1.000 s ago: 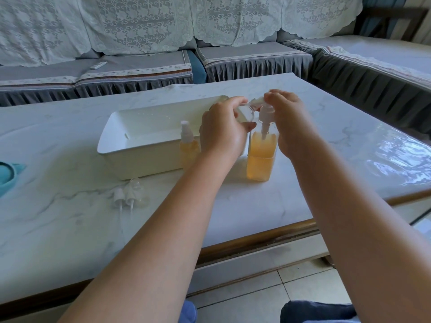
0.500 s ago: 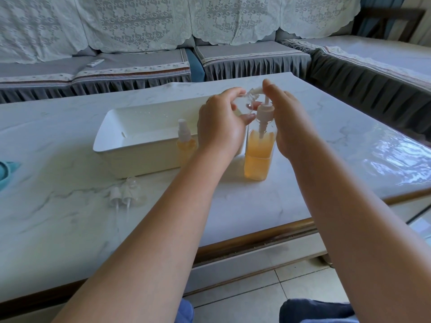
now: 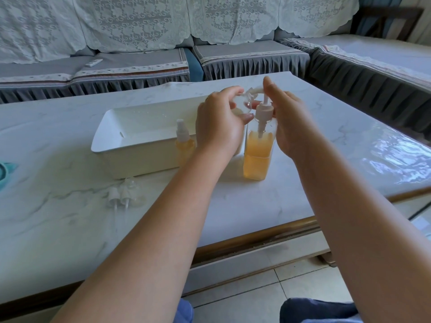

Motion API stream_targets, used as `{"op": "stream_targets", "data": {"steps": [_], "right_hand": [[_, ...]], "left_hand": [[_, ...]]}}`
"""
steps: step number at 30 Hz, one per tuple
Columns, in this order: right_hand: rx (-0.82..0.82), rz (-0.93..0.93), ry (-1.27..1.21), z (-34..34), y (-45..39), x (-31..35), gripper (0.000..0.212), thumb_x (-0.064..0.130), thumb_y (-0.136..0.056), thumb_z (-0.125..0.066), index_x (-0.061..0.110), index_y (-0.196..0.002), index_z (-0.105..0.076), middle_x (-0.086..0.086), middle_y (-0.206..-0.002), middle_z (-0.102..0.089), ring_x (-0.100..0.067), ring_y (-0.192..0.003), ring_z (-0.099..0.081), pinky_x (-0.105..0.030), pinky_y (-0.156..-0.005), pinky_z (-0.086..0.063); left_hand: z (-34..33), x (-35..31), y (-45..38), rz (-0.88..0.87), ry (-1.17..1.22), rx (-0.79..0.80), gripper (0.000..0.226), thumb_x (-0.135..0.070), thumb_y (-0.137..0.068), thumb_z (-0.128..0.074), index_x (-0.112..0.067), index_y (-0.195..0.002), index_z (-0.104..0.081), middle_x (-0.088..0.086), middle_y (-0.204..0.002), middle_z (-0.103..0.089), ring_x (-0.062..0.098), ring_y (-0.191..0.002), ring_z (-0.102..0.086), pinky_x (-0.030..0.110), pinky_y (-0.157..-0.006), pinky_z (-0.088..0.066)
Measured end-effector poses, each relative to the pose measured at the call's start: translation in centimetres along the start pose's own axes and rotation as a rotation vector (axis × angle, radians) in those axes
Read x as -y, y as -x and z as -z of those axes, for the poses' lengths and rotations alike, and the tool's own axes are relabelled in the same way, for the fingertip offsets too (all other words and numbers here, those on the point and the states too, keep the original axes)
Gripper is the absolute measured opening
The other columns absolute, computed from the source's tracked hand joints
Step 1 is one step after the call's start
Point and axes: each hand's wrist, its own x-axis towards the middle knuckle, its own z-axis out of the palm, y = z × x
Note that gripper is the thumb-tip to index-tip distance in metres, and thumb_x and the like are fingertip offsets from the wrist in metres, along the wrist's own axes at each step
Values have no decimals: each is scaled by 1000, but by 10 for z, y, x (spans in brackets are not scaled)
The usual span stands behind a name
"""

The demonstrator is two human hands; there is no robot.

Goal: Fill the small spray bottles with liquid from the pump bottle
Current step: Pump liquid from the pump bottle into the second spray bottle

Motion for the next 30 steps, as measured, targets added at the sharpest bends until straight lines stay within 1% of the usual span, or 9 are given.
{"op": "stream_targets", "data": {"steps": [4, 7, 10, 15, 20, 22, 24, 26, 30], "right_hand": [[-6, -22, 48, -2, 0, 1, 50, 60, -91, -52, 16, -109, -64, 0, -88, -76, -8, -86, -73, -26, -66, -51], [-16, -27, 41, -4, 1, 1, 60, 62, -90, -52, 12, -121, -61, -1, -90, -76, -7, -86, -73, -26, -63, -48], [-31, -30, 36, -6, 4, 2, 48, 50, -95, -53, 11, -121, -59, 0, -87, -74, -7, -79, -71, -26, -63, -48], [-38, -40, 29, -2, 4, 5, 15, 20, -97, -55, 14, -87, -65, -2, -82, -68, -14, -77, -61, -25, -69, -46], [-97, -21, 10, -5, 5, 5, 7, 15, -97, -56, 10, -98, -60, 1, -80, -63, -7, -70, -57, -18, -62, -44], [-95, 2, 1, -8, 6, 3, 16, 23, -98, -54, 9, -98, -63, 5, -71, -66, -4, -57, -58, -17, -51, -43], [-79, -5, -13, -9, 5, 1, 44, 40, -95, -57, 5, -122, -57, 3, -75, -71, -4, -59, -65, -17, -47, -44], [-83, -18, -22, -10, 6, 1, 60, 50, -93, -58, 6, -132, -48, 2, -80, -72, -5, -68, -70, -22, -54, -49], [-95, -19, -16, -11, 5, 2, 66, 56, -92, -55, 7, -135, -46, 1, -91, -72, -6, -84, -73, -25, -62, -54]], "left_hand": [[0, -1, 0, -17, 1, -10, 53, -22, -79, -77, -26, -129, -60, -2, -103, -65, 17, -95, -57, 26, -78, -43], [0, -1, 1, -22, -8, -11, 52, -22, -79, -77, -26, -129, -60, -1, -103, -65, 17, -95, -57, 27, -80, -45], [0, 0, 0, -17, -6, -10, 52, -22, -79, -77, -27, -128, -60, -2, -102, -64, 19, -97, -57, 32, -83, -48], [-3, 4, 1, -12, -46, 13, 51, -22, -77, -78, -29, -124, -63, -2, -99, -63, 22, -101, -58, 39, -89, -48], [-5, 5, 2, -4, -50, 26, 49, -20, -77, -78, -30, -123, -63, -6, -95, -58, 21, -101, -57, 38, -89, -48], [-3, 3, 1, -4, -37, 15, 50, -21, -78, -77, -30, -125, -62, -4, -99, -62, 20, -100, -57, 35, -87, -48], [-2, 2, -1, -7, -26, -3, 51, -23, -78, -77, -30, -126, -61, -2, -101, -64, 19, -98, -58, 34, -85, -48], [-1, 2, -2, -13, -31, -11, 51, -24, -78, -78, -31, -126, -61, -3, -100, -64, 20, -98, -58, 35, -85, -48], [-2, 1, -1, -9, -33, -15, 51, -24, -78, -77, -30, -126, -61, -3, -101, -64, 19, -98, -58, 35, -85, -48]]}}
